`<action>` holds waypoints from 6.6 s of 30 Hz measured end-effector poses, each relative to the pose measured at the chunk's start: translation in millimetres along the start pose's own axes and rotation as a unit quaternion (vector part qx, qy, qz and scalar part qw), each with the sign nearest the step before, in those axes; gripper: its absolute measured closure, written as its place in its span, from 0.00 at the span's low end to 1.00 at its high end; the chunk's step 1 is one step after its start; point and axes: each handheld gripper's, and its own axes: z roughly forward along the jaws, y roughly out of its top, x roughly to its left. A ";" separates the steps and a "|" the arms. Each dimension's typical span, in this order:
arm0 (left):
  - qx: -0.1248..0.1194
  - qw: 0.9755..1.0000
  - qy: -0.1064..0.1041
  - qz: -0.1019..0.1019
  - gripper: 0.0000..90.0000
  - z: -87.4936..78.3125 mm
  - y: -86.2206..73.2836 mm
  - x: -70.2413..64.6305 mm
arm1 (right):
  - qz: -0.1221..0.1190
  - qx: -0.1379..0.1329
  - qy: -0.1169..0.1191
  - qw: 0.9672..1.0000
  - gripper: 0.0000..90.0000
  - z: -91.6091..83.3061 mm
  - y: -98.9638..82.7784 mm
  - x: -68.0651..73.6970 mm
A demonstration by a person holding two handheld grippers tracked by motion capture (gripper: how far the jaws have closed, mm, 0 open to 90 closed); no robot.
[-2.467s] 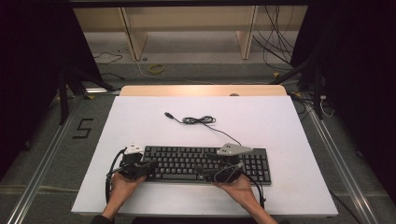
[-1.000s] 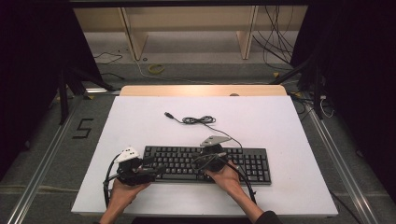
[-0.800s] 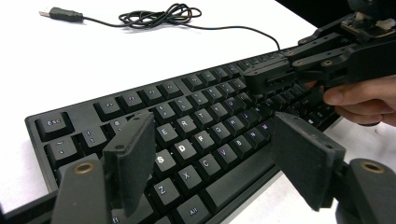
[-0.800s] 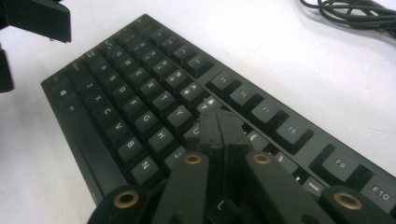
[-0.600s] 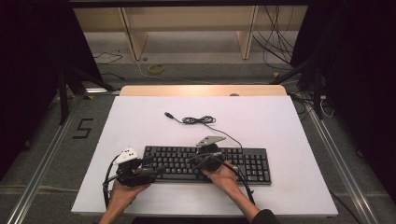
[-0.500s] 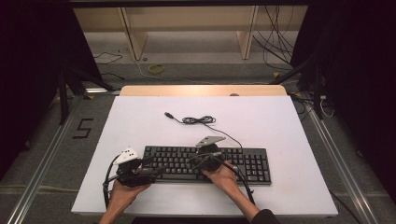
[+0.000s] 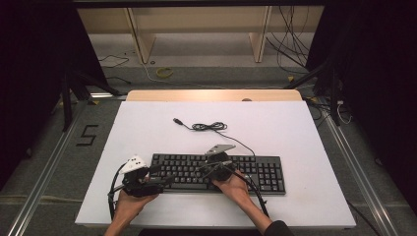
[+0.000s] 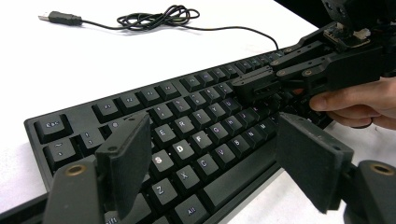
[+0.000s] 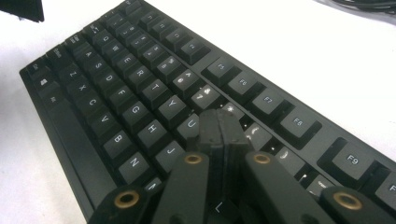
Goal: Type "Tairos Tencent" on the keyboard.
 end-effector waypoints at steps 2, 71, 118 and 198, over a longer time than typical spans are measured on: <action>0.000 1.000 0.001 0.001 0.30 0.1 0.0 0.1 | -0.004 -0.001 -0.004 1.000 1.00 0.3 0.0 0.4; 0.098 0.994 0.038 0.040 0.99 65.1 20.8 3.1 | 0.018 -0.088 0.040 0.995 0.38 -66.4 -24.4 -8.6; 0.031 1.000 0.001 0.004 0.42 31.8 24.6 5.2 | 0.017 -0.091 0.035 0.995 0.42 -60.7 -17.3 -11.8; 0.032 0.999 0.029 0.012 0.70 9.3 5.0 14.2 | 0.019 -0.070 0.025 0.997 0.54 -49.3 -6.3 -12.8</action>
